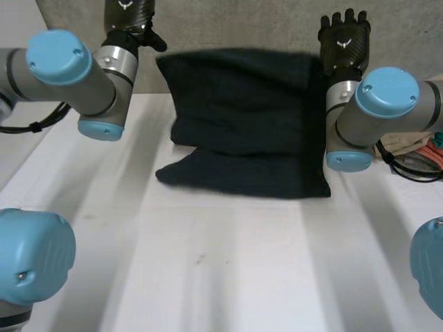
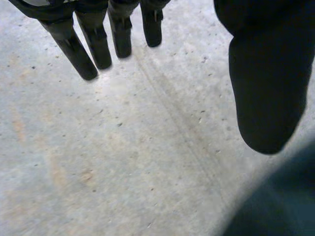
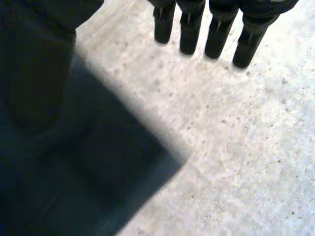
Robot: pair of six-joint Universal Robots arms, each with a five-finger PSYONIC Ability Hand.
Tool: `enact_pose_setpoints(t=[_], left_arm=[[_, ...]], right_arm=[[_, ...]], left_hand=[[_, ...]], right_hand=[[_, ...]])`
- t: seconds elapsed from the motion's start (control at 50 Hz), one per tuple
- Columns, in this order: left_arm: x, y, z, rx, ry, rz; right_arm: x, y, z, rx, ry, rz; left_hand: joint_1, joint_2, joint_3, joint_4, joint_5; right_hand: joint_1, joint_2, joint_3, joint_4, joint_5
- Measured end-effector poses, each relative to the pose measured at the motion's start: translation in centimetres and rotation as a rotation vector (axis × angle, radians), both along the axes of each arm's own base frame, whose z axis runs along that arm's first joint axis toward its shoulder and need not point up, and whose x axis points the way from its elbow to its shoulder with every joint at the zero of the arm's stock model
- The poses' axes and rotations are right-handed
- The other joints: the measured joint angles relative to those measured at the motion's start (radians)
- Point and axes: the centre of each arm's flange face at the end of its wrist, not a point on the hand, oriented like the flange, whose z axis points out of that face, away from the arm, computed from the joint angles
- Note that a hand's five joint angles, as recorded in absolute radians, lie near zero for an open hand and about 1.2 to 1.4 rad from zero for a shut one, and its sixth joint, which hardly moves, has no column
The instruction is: Fold the laundry.
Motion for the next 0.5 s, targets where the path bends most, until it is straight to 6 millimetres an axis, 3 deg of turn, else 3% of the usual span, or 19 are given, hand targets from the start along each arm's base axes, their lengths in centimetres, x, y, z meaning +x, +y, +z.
enact_pose_setpoints(t=[0.1,0.2,0.36,0.42,0.5], left_arm=[[-0.7,0.2,-1.2,0.042,0.015,-0.050],[-0.5,0.7,-1.9,0.119,0.013,-0.051],[1.3,3.0,-2.4,0.256,-0.098,0.049],[2.0,4.4,-3.4,0.317,-0.186,0.081],[3.0,6.3,-5.6,0.421,-0.318,0.089]], right_arm=[[-0.7,0.0,-1.3,0.121,0.066,-0.008],[-1.9,0.9,-0.9,0.251,0.103,-0.007],[-3.9,5.3,0.4,0.497,0.217,0.072],[-4.5,7.3,-0.1,0.589,0.269,0.123],[-5.1,10.0,-1.8,0.712,0.331,0.195]], left_hand=[[-0.018,-0.066,-0.075,-0.072,-0.057],[-0.018,-0.066,-0.075,-0.072,-0.057],[-0.018,-0.066,-0.075,-0.072,-0.057],[-0.014,-0.065,-0.075,-0.070,-0.057],[0.117,0.046,0.032,0.045,0.036]], right_hand=[[-0.064,-0.081,-0.096,-0.096,-0.069],[-0.064,-0.081,-0.096,-0.096,-0.069],[-0.064,-0.081,-0.096,-0.096,-0.069],[-0.039,-0.031,-0.048,-0.057,-0.030],[0.208,0.203,0.183,0.175,0.201]])
